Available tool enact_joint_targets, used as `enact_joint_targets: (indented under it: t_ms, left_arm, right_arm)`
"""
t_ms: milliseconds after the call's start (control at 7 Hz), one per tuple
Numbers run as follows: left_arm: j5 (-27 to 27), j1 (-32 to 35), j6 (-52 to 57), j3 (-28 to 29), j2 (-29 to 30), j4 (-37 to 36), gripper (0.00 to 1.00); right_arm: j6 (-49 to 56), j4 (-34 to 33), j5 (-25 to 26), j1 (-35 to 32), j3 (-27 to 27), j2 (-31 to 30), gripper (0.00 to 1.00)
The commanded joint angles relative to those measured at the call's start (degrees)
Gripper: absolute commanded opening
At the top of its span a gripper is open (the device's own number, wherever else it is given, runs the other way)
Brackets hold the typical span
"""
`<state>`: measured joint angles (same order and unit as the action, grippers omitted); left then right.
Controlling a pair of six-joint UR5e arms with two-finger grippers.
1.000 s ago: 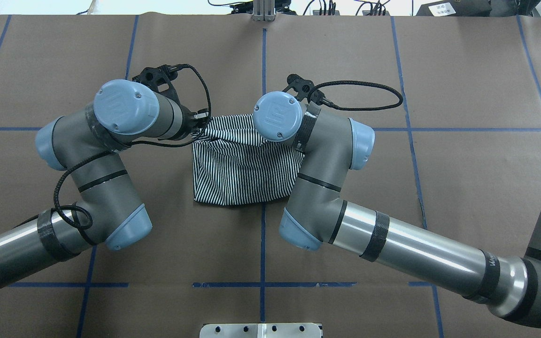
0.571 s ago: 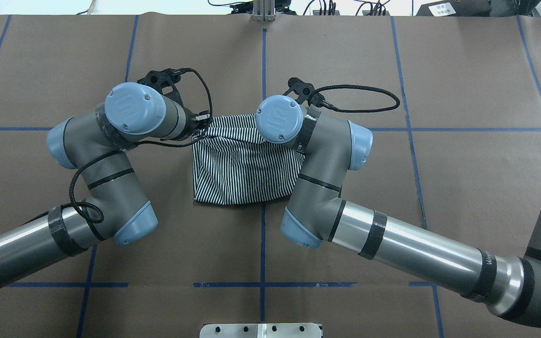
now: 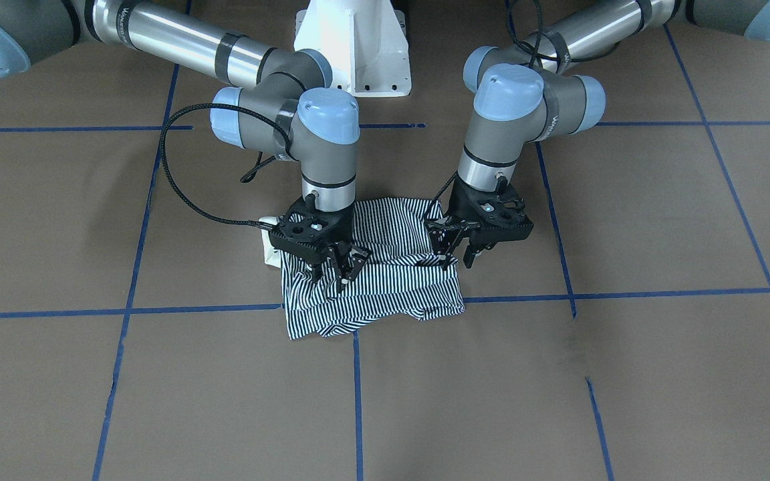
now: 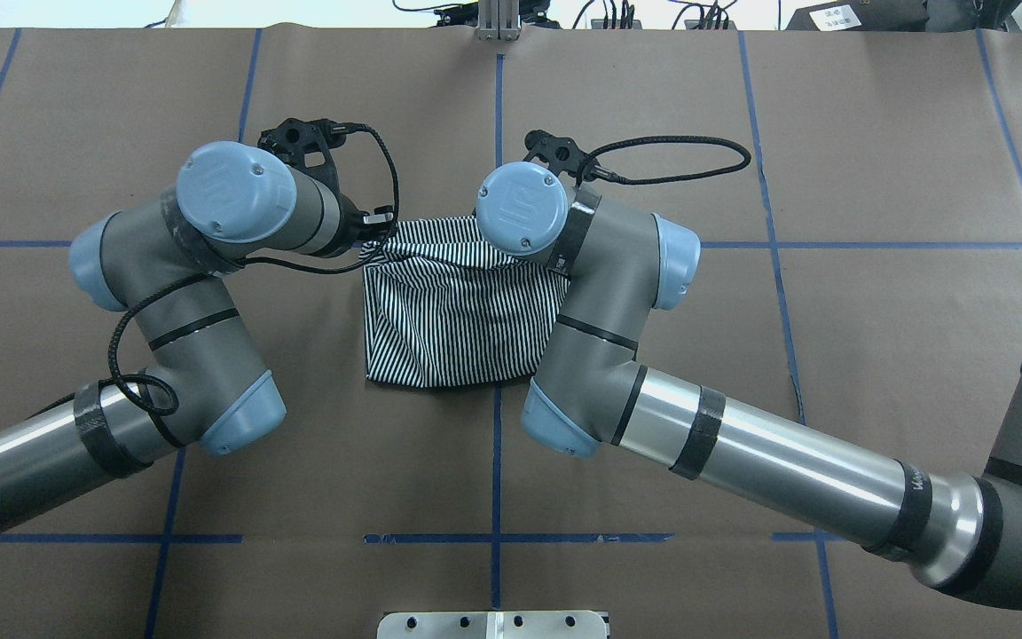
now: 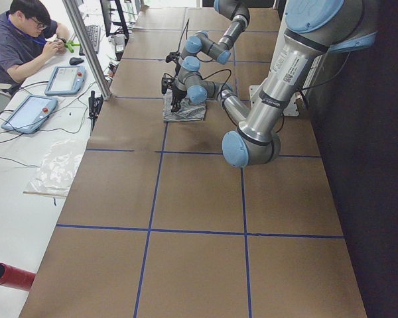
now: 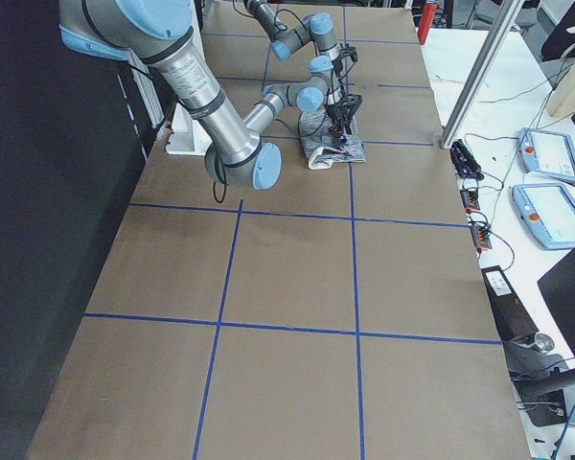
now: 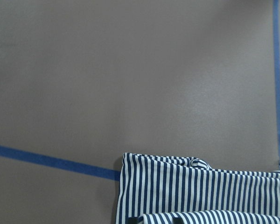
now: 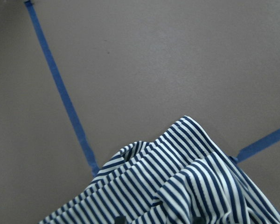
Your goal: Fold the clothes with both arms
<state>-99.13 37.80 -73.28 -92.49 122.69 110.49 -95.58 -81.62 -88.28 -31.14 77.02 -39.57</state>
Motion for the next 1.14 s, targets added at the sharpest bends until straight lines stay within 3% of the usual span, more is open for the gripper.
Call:
enact_joint_targets:
  t_ms: [0, 143, 429, 857, 1000]
  left_arm:
    - [-4.3, 2.2, 3.9, -1.7, -3.0, 3.1, 1.00]
    - [-4.3, 3.0, 6.6, -1.8, -3.0, 3.2, 1.00]
    - [-4.3, 3.2, 6.7, -1.8, -3.1, 3.2, 1.00]
    - [-4.3, 3.1, 6.5, -2.0, -3.1, 3.3, 1.00]
    - [-4.3, 3.2, 6.6, -2.0, -3.1, 3.3, 1.00]
  right_arm:
    - [3.3, -7.3, -2.8, -0.7, 6.4, 0.8, 1.00]
    - [3.8, -10.6, -2.8, -0.3, 10.1, 0.1, 1.00]
    - [15.3, -11.1, 0.8, 5.2, 9.6, -1.3, 1.00]
    - [23.2, -9.6, 5.1, 5.9, 3.8, -0.8, 1.00]
    - [23.5, -6.2, 5.1, 6.1, 1.3, -0.7, 1.00]
